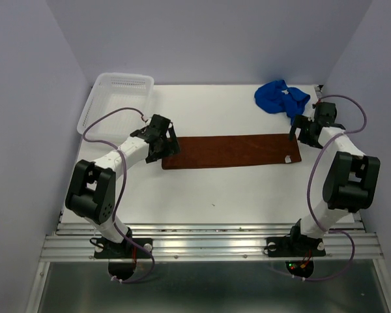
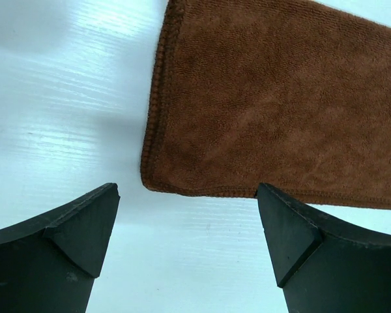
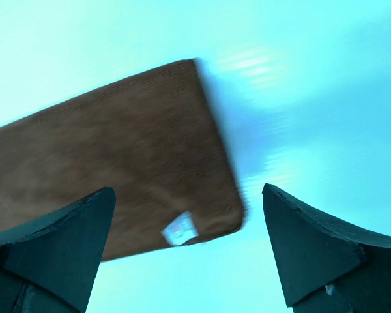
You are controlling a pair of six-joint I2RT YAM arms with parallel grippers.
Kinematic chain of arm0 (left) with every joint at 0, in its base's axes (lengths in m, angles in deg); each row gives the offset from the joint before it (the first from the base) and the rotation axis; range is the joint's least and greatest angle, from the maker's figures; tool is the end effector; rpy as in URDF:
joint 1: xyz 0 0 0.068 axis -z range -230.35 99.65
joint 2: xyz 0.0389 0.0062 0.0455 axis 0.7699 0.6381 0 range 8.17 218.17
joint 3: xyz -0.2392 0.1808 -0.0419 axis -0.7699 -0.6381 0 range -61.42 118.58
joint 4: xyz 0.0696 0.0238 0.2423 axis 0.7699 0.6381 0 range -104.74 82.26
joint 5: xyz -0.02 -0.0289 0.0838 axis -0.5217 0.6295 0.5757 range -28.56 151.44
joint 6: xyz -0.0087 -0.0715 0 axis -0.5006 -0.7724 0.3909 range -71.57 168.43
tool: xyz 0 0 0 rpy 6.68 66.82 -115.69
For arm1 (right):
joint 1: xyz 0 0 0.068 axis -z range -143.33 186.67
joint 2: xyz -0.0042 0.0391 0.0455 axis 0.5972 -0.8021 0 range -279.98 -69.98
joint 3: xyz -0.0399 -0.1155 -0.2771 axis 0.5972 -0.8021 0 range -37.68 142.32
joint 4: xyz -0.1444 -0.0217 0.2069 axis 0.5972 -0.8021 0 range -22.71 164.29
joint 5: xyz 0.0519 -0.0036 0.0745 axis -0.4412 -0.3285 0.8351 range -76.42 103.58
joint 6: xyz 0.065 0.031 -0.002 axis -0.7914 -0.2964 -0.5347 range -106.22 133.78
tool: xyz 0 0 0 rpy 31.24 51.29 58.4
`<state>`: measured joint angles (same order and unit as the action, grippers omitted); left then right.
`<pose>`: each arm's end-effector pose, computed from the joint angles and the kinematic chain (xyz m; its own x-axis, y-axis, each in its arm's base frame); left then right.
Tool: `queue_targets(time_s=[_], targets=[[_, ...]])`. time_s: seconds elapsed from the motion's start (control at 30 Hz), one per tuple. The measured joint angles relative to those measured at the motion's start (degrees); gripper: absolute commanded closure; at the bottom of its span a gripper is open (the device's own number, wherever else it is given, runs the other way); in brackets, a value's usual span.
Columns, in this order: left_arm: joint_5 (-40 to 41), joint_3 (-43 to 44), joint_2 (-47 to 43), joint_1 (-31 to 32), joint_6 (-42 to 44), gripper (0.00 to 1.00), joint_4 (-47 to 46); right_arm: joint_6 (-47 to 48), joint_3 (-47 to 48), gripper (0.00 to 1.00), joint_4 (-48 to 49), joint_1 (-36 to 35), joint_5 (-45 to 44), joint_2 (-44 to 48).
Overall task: Roll the towels
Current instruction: Fold the towel
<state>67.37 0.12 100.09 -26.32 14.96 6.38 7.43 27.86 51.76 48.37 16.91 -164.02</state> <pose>0.3195 -0.1356 0.2363 -0.7872 -0.2497 -0.5639 -0.1054 0.9554 -0.2759 0.3541 -0.0698 0.2439 -0.7382 0.2656 -0.6201 0.2498 0.9615 0.1145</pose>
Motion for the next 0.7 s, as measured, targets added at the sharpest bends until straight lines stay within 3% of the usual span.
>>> queue_targets(time_s=[0.3,0.4,0.43,0.6,0.63,0.7], targets=[[1.4,0.9,0.4,-0.5,-0.9,0.01,0.3,5.4,5.7,0.06,-2.1,1.8,-1.1,-11.1],[1.5,1.4,1.2,-0.5,-0.9,0.01,0.0,7.0,5.7,0.16,-3.0,1.7,0.1,-12.1],[1.5,1.4,1.5,-0.5,-0.9,0.01,0.0,7.5,5.7,0.25,-3.0,1.7,0.6,-12.5],[1.5,1.4,2.4,-0.7,-1.1,0.01,-0.1,8.2,5.7,0.46,-3.2,1.7,0.7,-14.1],[1.5,1.4,2.4,-0.8,-1.1,0.01,-0.1,8.2,5.7,0.56,-3.1,1.7,0.6,-14.1],[1.5,1.4,2.4,-0.9,-1.2,0.01,-0.2,8.1,5.6,0.65,-3.0,1.7,0.5,-14.1]])
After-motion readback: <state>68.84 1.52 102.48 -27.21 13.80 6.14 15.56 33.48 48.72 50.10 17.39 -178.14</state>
